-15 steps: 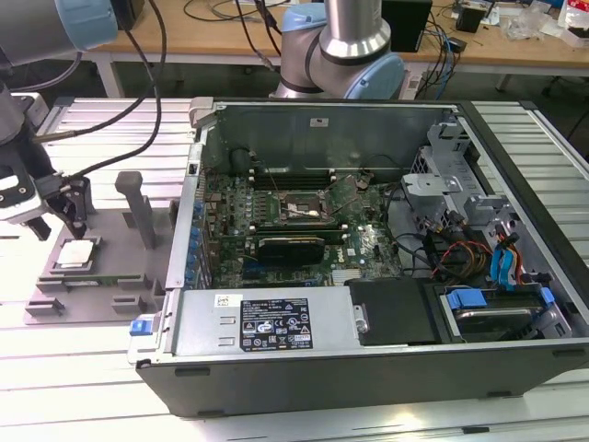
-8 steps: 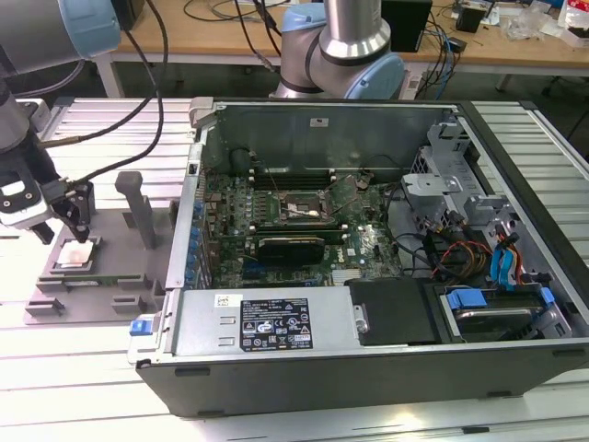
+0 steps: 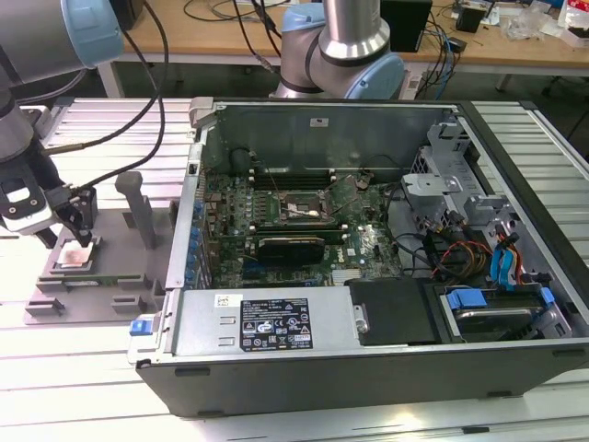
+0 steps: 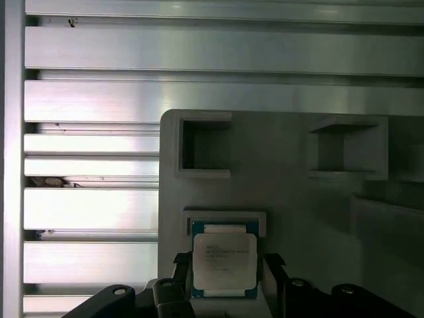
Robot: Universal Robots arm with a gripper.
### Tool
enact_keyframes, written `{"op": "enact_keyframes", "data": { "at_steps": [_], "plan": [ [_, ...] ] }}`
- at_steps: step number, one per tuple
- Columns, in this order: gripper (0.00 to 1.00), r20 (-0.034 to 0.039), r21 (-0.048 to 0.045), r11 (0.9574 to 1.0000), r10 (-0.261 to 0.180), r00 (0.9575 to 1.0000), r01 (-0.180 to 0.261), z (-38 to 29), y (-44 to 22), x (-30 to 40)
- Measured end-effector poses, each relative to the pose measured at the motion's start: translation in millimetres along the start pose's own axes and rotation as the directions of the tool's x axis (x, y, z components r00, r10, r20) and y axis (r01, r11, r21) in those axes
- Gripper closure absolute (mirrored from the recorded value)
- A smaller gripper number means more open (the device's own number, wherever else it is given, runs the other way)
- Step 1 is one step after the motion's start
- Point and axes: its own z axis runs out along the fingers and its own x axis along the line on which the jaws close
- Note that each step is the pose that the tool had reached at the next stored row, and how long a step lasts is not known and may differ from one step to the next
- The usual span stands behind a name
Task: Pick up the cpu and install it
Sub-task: 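Pick up the cpu and move it towards the insertion slot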
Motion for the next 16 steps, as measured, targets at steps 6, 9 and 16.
{"op": "enact_keyframes", "data": {
  "at_steps": [6, 9, 16],
  "plan": [
    [0.45, -0.0001, 0.0001, 1.0000, -0.002, 1.0000, 0.002, 8.9, 0.0, -2.2],
    [0.45, 0.0000, 0.0000, 1.0000, -0.002, 1.0000, 0.002, 9.0, 0.0, -2.2],
    [0.38, 0.0001, -0.0007, 1.0000, -0.002, 1.0000, 0.002, 12.9, -5.2, -2.2]
  ]
}}
